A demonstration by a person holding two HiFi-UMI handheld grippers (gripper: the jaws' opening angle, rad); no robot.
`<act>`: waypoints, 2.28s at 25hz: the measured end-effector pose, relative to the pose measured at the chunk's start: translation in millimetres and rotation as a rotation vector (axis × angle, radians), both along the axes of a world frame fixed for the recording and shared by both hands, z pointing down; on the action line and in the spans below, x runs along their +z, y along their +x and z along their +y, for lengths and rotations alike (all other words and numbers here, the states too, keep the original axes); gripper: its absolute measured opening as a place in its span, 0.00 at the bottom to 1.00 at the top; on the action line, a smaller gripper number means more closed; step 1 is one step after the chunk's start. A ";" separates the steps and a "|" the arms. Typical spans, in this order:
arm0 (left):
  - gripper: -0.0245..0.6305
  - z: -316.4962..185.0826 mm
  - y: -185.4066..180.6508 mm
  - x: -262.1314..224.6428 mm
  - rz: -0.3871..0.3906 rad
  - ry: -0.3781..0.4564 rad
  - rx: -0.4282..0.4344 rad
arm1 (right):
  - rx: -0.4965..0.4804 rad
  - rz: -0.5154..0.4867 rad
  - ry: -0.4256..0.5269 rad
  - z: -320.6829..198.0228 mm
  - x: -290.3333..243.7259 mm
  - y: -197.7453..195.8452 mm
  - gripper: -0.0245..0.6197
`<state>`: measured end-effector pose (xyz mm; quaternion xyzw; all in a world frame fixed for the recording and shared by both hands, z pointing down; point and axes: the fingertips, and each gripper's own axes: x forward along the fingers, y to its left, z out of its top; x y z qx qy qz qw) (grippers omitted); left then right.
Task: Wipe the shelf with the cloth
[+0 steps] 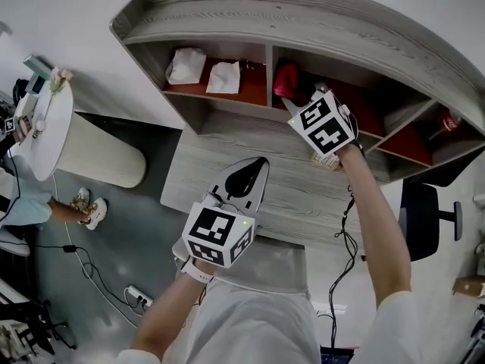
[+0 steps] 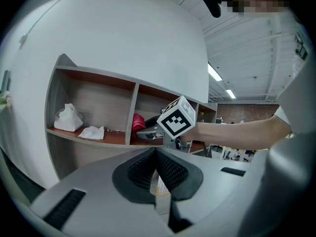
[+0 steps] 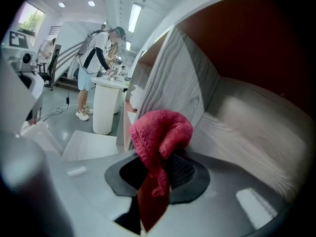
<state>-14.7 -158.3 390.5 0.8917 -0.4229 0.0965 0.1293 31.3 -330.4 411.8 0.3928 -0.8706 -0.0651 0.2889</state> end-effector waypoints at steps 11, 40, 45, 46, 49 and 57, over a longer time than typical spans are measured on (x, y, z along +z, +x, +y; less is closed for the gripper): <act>0.05 -1.1 -4.7 3.3 0.005 -0.003 -0.016 | -0.063 0.048 -0.081 16.4 13.5 0.3 0.20; 0.05 1.6 -8.5 10.0 0.001 -0.021 -0.016 | -0.063 0.117 -0.049 -13.1 3.9 0.9 0.27; 0.05 -0.7 -8.4 9.9 0.003 -0.023 -0.016 | -0.043 0.148 -0.078 -14.7 8.5 6.1 0.24; 0.05 -1.1 -7.4 9.5 0.004 -0.021 -0.015 | -0.033 0.158 -0.079 -15.4 8.7 7.6 0.24; 0.05 -1.3 -2.7 9.4 0.010 -0.021 -0.007 | 0.009 0.159 -0.082 -15.5 8.5 16.9 0.24; 0.05 1.3 12.0 11.8 0.016 -0.027 0.025 | 0.179 0.105 -0.106 -5.1 12.3 72.7 0.24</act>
